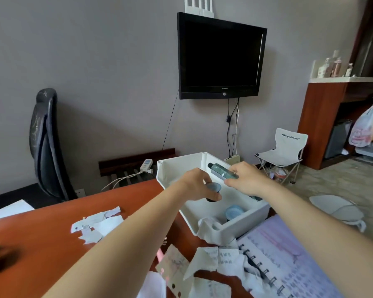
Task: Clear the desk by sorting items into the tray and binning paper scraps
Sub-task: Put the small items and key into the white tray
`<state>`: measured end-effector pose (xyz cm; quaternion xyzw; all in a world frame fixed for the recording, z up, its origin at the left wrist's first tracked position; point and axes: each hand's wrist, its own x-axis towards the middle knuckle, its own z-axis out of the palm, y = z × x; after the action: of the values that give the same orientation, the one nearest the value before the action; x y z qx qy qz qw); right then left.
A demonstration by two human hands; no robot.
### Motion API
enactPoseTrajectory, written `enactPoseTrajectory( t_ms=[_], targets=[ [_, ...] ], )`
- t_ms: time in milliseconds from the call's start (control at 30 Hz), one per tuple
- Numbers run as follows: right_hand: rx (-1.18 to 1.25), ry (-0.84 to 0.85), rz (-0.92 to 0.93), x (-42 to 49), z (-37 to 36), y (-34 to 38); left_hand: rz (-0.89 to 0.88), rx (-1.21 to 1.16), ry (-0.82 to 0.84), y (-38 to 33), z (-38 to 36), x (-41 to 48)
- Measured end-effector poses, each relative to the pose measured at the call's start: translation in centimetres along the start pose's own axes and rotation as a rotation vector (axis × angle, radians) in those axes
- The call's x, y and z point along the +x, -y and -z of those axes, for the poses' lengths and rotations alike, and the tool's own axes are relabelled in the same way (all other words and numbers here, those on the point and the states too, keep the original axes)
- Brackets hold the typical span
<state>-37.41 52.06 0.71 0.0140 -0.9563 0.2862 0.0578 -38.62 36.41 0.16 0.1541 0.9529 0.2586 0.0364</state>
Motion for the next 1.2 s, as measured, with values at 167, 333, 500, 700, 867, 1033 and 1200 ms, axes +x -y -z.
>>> enactPoseTrajectory(
  t_ms=[167,333,500,700,867,1033,1200],
  targets=[
    [-0.034,0.025,-0.016,1.5,-1.2,-1.4,-0.023,0.064,0.077,0.2,-2.0,2.0],
    [-0.06,0.033,-0.012,2.4,-1.6,-1.9,-0.051,0.128,0.155,0.1,-2.9,3.0],
    [-0.136,0.034,0.003,3.0,-2.0,-2.2,-0.081,0.075,0.29,0.1,-2.0,3.1],
    [-0.217,0.039,0.012,3.2,-2.7,-2.1,-0.081,-0.041,0.292,0.4,-1.8,2.4],
    [-0.229,0.084,-0.015,3.6,-3.5,-2.3,-0.088,-0.018,0.268,0.6,-2.5,2.3],
    [-0.22,0.13,-0.047,4.1,-4.1,-2.3,-0.075,-0.009,0.289,0.8,-2.3,2.2],
    [-0.281,0.11,-0.044,4.4,-5.0,-2.1,-0.059,0.01,0.299,1.0,-2.1,2.1]
  ],
)
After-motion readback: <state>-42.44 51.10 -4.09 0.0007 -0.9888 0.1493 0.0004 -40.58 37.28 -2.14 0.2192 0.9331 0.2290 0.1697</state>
